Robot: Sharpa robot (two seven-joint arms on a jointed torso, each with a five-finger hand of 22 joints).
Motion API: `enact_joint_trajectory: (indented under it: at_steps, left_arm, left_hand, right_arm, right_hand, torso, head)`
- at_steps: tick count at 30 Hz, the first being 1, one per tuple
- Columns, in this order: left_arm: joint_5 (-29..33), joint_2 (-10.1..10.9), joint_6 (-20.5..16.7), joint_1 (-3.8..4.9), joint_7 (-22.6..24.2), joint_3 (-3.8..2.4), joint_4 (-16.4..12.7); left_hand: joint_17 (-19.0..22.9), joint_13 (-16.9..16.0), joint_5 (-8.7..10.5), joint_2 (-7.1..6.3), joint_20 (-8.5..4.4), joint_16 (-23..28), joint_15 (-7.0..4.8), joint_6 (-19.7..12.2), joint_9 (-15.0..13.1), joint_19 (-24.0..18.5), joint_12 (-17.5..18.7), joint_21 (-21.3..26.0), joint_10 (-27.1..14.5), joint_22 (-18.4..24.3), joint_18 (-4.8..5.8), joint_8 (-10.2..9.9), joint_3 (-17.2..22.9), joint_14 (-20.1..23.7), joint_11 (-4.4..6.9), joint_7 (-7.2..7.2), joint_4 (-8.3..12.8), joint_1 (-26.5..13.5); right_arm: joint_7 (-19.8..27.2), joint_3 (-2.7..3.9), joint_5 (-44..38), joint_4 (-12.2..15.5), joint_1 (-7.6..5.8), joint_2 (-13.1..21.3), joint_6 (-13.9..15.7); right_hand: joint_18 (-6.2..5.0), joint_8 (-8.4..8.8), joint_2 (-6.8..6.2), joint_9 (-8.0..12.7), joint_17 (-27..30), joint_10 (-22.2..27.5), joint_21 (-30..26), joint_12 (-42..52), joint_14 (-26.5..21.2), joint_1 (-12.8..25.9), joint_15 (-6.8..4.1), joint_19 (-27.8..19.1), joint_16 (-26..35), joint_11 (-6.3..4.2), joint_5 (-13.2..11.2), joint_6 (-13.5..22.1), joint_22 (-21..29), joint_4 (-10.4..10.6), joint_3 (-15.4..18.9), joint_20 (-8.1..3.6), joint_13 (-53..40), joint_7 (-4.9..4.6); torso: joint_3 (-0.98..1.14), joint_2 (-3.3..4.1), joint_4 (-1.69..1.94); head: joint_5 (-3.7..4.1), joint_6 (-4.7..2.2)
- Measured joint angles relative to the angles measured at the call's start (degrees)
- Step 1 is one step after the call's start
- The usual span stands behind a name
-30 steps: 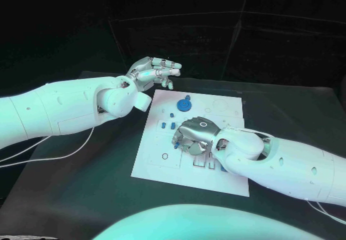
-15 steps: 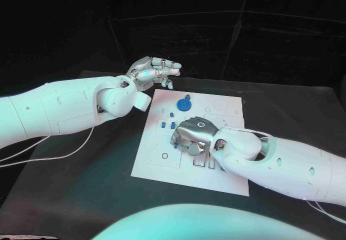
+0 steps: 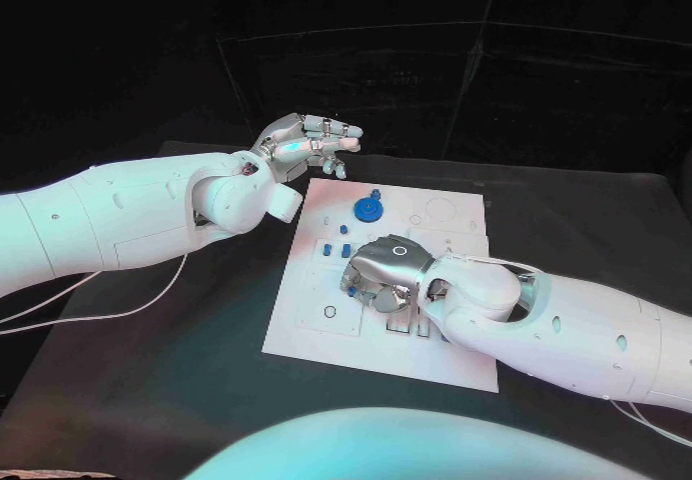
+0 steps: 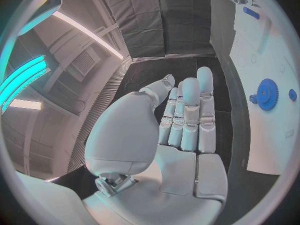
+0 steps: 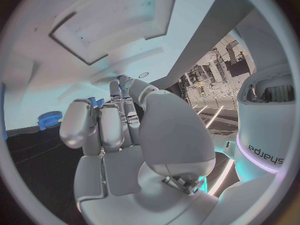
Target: Assemble the parts on the task board
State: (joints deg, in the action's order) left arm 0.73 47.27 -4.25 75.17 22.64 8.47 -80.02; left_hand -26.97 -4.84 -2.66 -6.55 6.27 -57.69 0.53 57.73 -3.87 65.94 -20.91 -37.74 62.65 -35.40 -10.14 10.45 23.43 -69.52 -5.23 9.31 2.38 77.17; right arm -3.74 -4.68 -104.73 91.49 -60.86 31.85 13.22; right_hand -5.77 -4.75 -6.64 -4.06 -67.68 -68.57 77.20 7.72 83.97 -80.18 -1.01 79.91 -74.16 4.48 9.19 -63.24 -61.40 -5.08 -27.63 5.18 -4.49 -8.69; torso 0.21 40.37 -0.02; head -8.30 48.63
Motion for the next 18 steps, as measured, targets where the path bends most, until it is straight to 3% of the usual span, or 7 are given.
enact_joint_trajectory:
  at_steps: [4, 9, 18]
  left_arm:
    - [0.00, 0.02, 0.01, 0.00, -0.03, 0.00, -0.01]
    - [0.00, 0.03, 0.03, 0.00, -0.07, 0.00, -0.02]
    - [0.00, 0.12, 0.07, 0.00, -0.15, 0.00, -0.01]
  left_hand:
    - [0.00, 0.00, 0.00, 0.00, 0.00, 0.00, 0.00, 0.00, 0.00, 0.00, 0.00, 0.00, 0.00, 0.00, 0.00, 0.00, 0.00, 0.00, 0.00, 0.00, 0.00, 0.00]
    - [0.07, 0.00, 0.00, 0.00, 0.00, 0.00, 0.00, -0.21, 0.00, 0.00, 0.00, 0.00, -0.21, 0.08, 0.00, 0.00, 0.00, 0.00, -0.21, 0.20, 0.00, 0.00]
    - [0.07, 0.00, 0.00, 0.00, 0.00, 0.00, 0.00, -0.20, 0.00, 0.00, 0.00, 0.00, -0.21, 0.07, 0.00, 0.00, 0.00, 0.00, -0.21, 0.20, 0.00, 0.00]
  right_arm:
    - [-0.06, -0.01, -0.09, -0.28, 0.00, 0.00, 0.12]
    - [-0.10, -0.02, -0.12, -0.41, 0.00, 0.04, 0.49]
    - [0.14, -0.02, 0.34, 1.30, 0.00, 2.24, 2.61]
  right_hand:
    - [0.00, 1.15, -1.36, 0.38, 2.42, 4.45, -1.66, -2.32, 0.00, 1.36, 1.43, -1.96, 1.63, 1.32, 0.00, 3.12, 3.44, 0.00, 0.00, 0.87, 0.81, -1.19]
    - [0.00, 1.15, -2.37, 0.39, 5.13, 7.60, -3.68, -3.08, 0.08, 2.37, 1.94, -3.63, 3.53, 2.39, 0.35, 6.21, 7.03, 0.51, 0.51, 1.74, 0.87, -1.95]
    - [0.00, 1.15, -2.77, 0.38, 5.81, 8.19, -3.81, -2.63, 0.08, 2.77, 1.94, -3.95, 3.73, 2.58, 1.07, 6.77, 7.72, 0.73, 2.01, 1.87, 0.68, -1.99]
  torso:
    - [0.00, 0.00, 0.00]
    - [0.01, -0.01, -0.01]
    - [0.05, -0.03, 0.00]
  head:
    - [-0.02, 0.00]
    - [-0.03, -0.04]
    - [0.09, -0.10]
